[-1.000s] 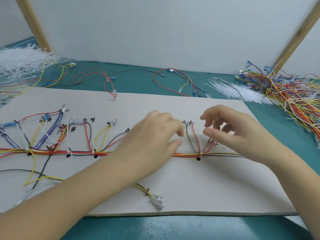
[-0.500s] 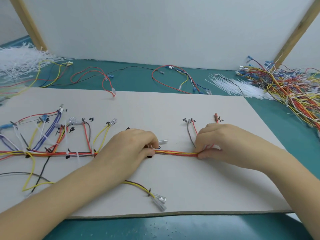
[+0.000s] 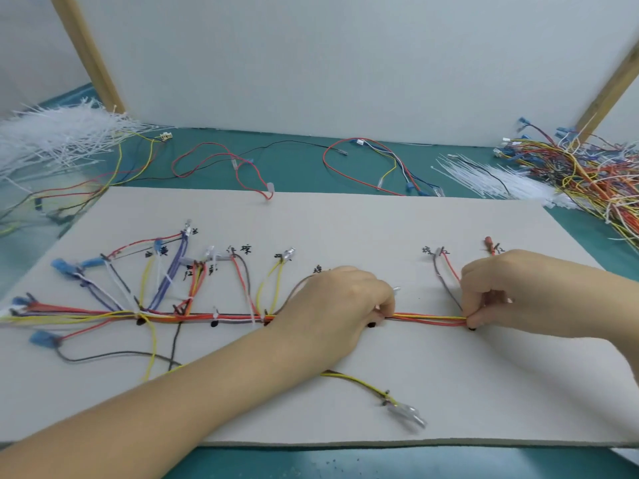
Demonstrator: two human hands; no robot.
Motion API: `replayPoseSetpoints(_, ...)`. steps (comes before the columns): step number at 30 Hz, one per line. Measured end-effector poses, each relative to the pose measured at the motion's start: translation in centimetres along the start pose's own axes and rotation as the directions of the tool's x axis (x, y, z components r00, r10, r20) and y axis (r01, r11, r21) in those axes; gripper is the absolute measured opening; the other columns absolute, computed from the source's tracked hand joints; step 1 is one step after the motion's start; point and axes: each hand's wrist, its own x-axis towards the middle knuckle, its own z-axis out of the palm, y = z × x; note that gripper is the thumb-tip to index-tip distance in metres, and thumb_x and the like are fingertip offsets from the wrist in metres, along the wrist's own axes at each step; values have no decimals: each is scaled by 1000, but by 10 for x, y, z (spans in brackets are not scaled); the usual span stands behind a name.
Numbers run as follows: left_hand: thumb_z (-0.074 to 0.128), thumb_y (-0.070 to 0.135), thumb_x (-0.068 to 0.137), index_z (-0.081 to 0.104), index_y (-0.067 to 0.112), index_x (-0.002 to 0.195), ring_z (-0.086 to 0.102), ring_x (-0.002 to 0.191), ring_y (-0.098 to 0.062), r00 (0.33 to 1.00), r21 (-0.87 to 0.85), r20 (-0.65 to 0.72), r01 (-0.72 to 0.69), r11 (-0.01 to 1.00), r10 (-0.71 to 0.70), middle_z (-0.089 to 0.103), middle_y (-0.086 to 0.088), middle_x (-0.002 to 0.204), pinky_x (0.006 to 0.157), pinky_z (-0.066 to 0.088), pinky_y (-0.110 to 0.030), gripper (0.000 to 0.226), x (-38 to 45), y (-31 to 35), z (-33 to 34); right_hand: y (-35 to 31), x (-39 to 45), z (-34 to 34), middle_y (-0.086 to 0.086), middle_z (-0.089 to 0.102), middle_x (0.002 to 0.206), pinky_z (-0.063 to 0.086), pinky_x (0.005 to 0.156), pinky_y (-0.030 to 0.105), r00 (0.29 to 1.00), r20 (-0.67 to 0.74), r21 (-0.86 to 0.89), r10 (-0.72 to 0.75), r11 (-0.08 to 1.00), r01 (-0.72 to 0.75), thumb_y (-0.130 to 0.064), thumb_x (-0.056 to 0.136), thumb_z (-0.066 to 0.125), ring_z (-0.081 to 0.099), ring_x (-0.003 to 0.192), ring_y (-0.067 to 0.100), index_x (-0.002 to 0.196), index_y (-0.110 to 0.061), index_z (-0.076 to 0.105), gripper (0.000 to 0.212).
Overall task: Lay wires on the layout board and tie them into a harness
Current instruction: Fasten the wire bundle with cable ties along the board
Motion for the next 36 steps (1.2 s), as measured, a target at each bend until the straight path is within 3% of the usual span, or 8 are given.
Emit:
replayPoseSetpoints(7,55,-3,82,64,10,95,52,92,-29,996,64,-20,-84,994,85,64,-9,92,74,37,-35,20,39,24,31,44,-19,-10,-24,64,71,52,69,29,972,75,-21,222,975,-221,-39,68,73,59,74,0,74,-52,65,16)
replayPoseSetpoints(10,52,4,88,61,13,103,51,98,-25,998,145,60,-26,989,17,61,-6,99,76,35,-31,20,50,36,30,51,-24,-8,-21,65,71,51,64,21,974,11,53,227,972,-227,-68,61,60,61,68,1,76,-47,67,27)
replayPoseSetpoints(13,59,16,88,65,20,100,58,89,-14,983,-348,176,110,931,-51,64,7,92,79,45,-24,15,42,40,-14,48,-18,-9,-25,63,87,44,65,16,939,-310,142,150,984,-110,-79,70,44,59,78,-2,82,-50,63,37)
replayPoseSetpoints(17,51,16,88,63,30,82,58,69,3,956,-547,-193,82,833,-221,66,14,76,68,48,-17,20,26,-11,-101,38,-6,-8,-25,60,93,40,66,21,800,-598,99,45,995,19,-63,85,41,54,87,2,83,-49,58,22)
replayPoseSetpoints(22,47,10,91,69,11,97,55,83,-16,734,-228,-67,649,726,-676,64,-4,95,75,45,-27,23,10,-106,-110,9,8,10,-18,61,85,40,71,15,842,-528,101,-110,976,191,-39,86,53,57,82,2,78,-35,62,12)
replayPoseSetpoints(27,43,18,98,70,13,90,55,74,-2,784,-413,-25,558,720,-621,65,-1,89,58,39,0,29,-8,-130,-89,0,16,19,-13,63,79,42,72,20,896,-427,156,-124,965,209,-25,83,57,58,78,6,77,-26,66,11)
replayPoseSetpoints(31,36,32,99,69,15,86,55,62,7,814,-450,-17,513,731,-581,64,2,82,57,39,-3,40,-11,-134,-91,2,19,25,-10,62,78,44,71,34,931,-351,193,-98,965,175,-23,88,57,58,74,15,74,-28,65,17)
replayPoseSetpoints(36,28,53,92,70,27,85,58,78,-10,817,-388,11,534,751,-576,69,-2,95,67,40,-21,50,-11,-135,-93,0,19,24,-10,62,78,43,71,34,936,-343,209,-76,966,155,-36,81,49,57,74,15,74,-26,66,20)
